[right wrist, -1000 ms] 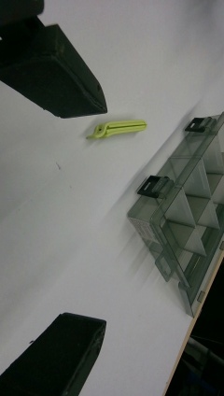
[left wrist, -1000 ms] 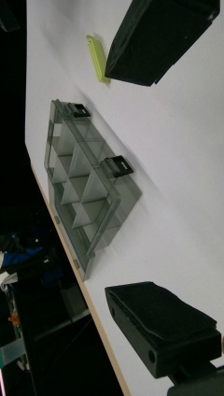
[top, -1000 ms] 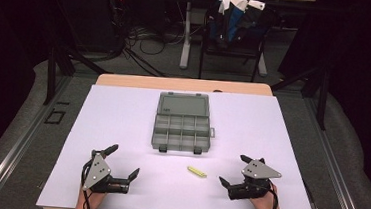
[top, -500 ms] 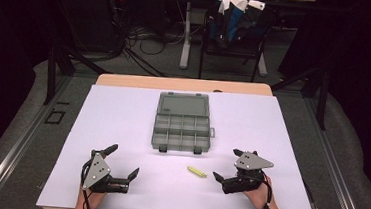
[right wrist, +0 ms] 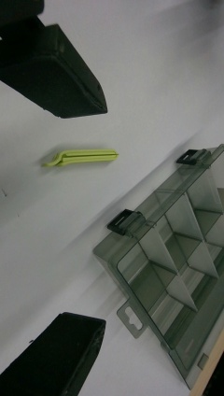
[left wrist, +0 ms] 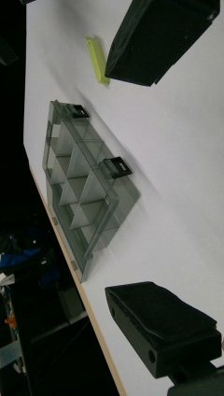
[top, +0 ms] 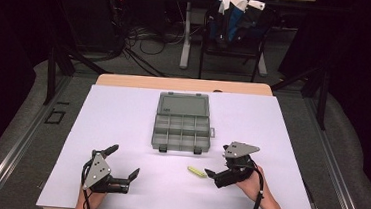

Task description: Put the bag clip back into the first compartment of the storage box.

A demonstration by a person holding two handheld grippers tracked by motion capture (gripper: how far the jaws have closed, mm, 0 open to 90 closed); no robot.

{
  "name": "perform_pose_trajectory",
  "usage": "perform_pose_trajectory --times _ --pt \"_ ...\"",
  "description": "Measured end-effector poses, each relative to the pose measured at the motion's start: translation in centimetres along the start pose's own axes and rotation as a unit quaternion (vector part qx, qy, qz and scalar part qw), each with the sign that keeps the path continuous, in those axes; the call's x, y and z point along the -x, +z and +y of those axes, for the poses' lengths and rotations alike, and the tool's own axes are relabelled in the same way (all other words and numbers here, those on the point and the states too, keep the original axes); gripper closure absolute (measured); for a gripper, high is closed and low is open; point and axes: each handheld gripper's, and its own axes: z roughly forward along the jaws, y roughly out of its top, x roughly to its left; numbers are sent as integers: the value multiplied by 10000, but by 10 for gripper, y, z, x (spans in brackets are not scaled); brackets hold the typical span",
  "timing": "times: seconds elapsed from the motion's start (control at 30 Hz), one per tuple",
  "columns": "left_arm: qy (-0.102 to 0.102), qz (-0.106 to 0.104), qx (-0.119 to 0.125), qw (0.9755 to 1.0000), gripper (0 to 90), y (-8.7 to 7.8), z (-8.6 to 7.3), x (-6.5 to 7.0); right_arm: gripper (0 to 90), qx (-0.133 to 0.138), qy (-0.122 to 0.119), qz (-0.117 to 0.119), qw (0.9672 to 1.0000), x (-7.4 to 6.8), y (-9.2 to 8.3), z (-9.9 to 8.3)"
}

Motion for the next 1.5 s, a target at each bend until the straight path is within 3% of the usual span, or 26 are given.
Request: perform_pose_trajectory --times 0.33,0.53,1.17,1.5 --pt "-45 7 -10 10000 0 -1 -1 -1 0 -551 40 248 9982 1 16 12" --pt "-56 3 -22 10000 0 2 0 0 0 -948 -138 340 9948 -4 26 22" --pt "-63 -18 -12 10000 0 1 0 -1 2 -1331 -157 466 9899 -14 45 24" --pt "-36 -4 6 10000 0 0 0 -1 195 -1515 -229 486 9870 -21 51 23"
